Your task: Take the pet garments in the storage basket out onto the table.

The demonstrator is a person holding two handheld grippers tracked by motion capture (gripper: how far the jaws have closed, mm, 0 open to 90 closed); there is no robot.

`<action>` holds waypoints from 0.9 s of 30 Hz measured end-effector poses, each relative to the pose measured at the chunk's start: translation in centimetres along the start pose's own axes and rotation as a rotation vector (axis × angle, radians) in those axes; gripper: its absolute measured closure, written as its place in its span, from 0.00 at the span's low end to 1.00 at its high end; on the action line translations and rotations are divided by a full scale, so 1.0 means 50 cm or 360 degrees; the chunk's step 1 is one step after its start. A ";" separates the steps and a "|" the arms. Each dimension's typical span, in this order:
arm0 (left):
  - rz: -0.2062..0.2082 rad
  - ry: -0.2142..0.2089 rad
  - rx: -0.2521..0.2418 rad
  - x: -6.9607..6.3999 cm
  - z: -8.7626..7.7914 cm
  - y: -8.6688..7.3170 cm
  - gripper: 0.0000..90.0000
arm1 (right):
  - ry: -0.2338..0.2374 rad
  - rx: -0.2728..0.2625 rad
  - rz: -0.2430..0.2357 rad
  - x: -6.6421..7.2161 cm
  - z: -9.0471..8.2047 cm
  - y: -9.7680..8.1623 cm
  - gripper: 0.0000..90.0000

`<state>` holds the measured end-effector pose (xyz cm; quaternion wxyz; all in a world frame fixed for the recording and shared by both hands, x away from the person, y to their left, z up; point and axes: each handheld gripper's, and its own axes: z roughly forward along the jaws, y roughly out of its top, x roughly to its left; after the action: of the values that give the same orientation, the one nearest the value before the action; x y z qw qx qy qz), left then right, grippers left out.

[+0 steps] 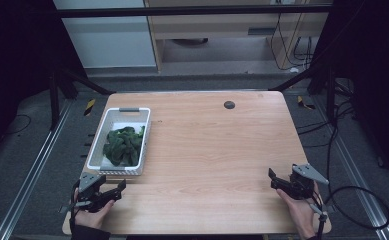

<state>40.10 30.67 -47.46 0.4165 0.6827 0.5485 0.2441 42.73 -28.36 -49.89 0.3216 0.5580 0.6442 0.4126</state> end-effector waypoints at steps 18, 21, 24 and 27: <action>-0.0002 0.0013 -0.0139 0.003 -0.033 0.037 0.22 | 0.0045 -0.0024 -0.0064 0.009 0.000 -0.002 0.12; -0.0012 0.0016 -0.0162 0.008 -0.038 0.044 0.22 | 0.0050 -0.0027 -0.0073 0.010 0.000 -0.002 0.12; -0.0013 0.0014 -0.0175 0.010 -0.041 0.050 0.22 | 0.0053 -0.0032 -0.0075 0.011 -0.001 -0.003 0.13; -0.0007 0.0015 -0.0184 0.013 -0.045 0.059 0.22 | 0.0061 -0.0025 -0.0088 0.013 0.000 -0.005 0.13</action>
<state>40.13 31.83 -43.90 0.4532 0.6551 0.5369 0.2778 42.54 -27.72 -50.07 0.3249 0.5294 0.6622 0.4192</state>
